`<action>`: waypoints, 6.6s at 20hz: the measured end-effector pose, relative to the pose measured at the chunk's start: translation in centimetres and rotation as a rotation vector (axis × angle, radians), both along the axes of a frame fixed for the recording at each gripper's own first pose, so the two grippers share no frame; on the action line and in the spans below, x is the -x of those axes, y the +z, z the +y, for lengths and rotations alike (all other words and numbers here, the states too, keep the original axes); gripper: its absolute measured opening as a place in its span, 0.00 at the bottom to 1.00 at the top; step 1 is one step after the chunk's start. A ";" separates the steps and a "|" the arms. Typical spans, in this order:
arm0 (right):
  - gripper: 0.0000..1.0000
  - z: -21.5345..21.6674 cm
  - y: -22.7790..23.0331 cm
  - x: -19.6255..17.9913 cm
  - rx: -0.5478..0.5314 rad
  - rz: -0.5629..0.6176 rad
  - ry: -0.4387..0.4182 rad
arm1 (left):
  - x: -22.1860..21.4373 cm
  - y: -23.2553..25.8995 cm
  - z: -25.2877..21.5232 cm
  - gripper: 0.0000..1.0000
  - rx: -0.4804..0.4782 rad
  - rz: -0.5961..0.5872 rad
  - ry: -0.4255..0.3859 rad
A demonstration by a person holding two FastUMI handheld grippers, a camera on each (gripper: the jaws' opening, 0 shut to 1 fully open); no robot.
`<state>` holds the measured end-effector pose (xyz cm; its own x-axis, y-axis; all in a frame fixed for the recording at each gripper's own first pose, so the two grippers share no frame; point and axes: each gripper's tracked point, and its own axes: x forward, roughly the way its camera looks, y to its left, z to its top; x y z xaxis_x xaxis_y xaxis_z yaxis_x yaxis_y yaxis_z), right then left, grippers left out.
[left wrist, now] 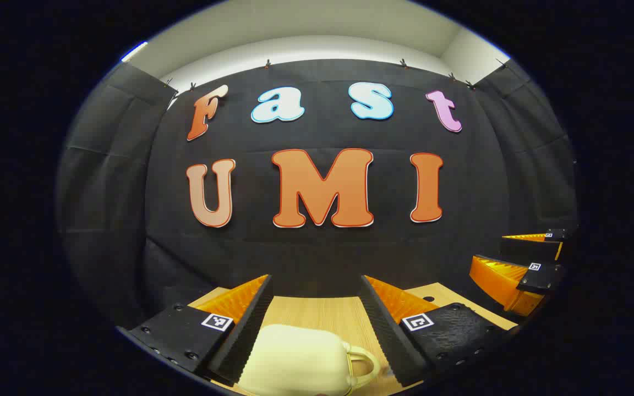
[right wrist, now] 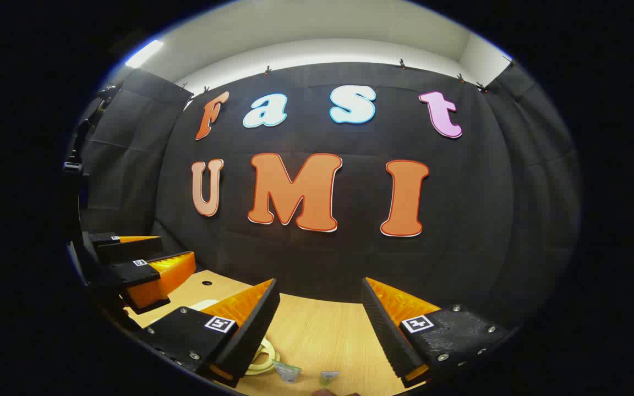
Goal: First open the suitcase, pack the skin care products into it, and then close the suitcase.
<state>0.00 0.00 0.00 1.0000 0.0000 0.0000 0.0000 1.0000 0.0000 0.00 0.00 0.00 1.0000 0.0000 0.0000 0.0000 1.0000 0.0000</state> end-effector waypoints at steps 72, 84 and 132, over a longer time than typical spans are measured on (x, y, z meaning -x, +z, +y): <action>0.94 -10.4 -5.9 1.4 0.006 0.083 -0.072 | -0.4 -18.5 -5.5 0.15 -0.788 0.324 -0.170; 0.94 3.6 -2.6 -2.1 0.022 0.081 -0.003 | -0.3 -9.8 13.9 0.01 -0.482 0.202 0.068; 0.95 -3.4 -10.0 1.0 0.085 0.237 -0.033 | 0.4 -22.5 -1.2 0.94 -0.231 0.343 -0.199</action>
<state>-0.99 -3.40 -10.00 0.9715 -0.0428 -0.2330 0.0227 0.9958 -0.0884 -0.44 -1.17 -22.48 0.9226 -0.1534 -0.3539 0.2312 0.9544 0.1890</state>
